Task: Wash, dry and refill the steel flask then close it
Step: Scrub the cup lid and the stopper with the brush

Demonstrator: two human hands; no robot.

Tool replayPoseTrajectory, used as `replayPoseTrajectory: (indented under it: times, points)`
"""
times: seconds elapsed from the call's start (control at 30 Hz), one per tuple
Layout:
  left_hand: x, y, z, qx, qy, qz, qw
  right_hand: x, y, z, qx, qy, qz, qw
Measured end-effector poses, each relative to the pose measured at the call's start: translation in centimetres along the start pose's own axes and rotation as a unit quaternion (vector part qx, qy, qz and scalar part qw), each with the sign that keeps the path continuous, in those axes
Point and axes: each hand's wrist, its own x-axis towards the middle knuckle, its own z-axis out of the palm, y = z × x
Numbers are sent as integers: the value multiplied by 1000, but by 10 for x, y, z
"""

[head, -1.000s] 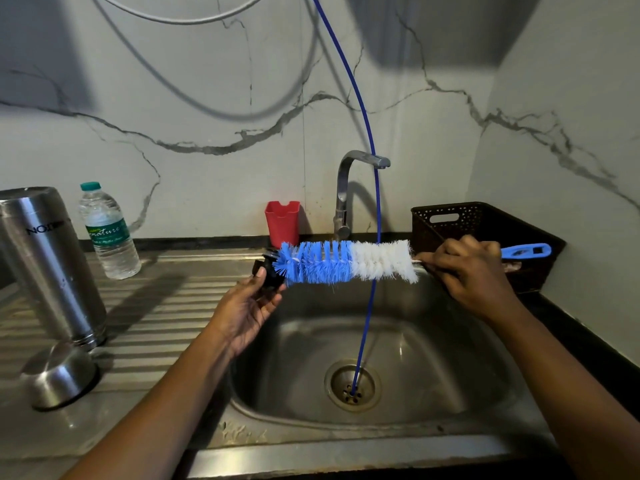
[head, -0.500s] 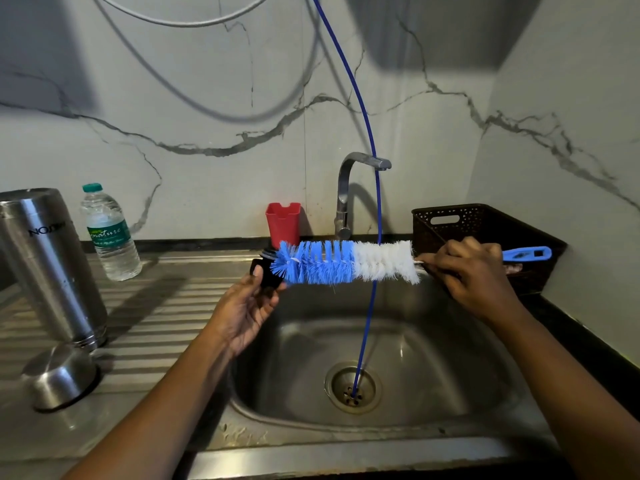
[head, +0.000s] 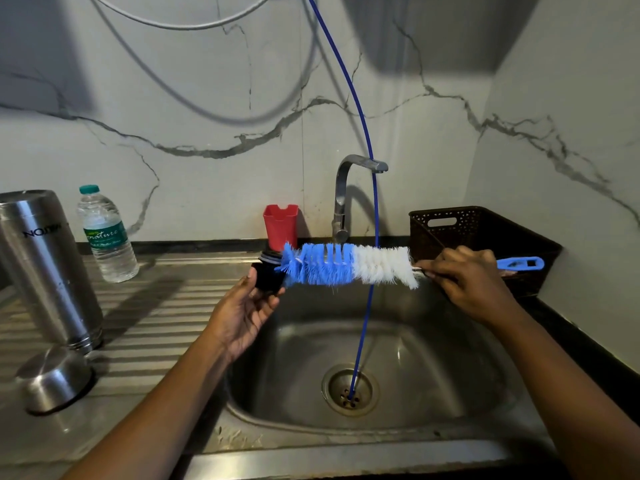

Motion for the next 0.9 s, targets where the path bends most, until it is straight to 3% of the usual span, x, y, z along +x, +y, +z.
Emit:
replayPoseTrajectory:
  times: [0.17, 0.33, 0.6, 0.9]
  points:
    - [-1, 1, -1, -11, -4, -3, 1000, -5, 11, -7, 4, -4, 58, 998]
    - [1, 1, -2, 31, 39, 28, 998, 0, -6, -8, 130, -31, 112, 985]
    - [5, 2, -5, 82, 165, 91, 979, 2, -57, 13, 83, -31, -10, 996]
    - [4, 8, -2, 53, 166, 86, 981, 4, -54, 10, 58, -15, -11, 998]
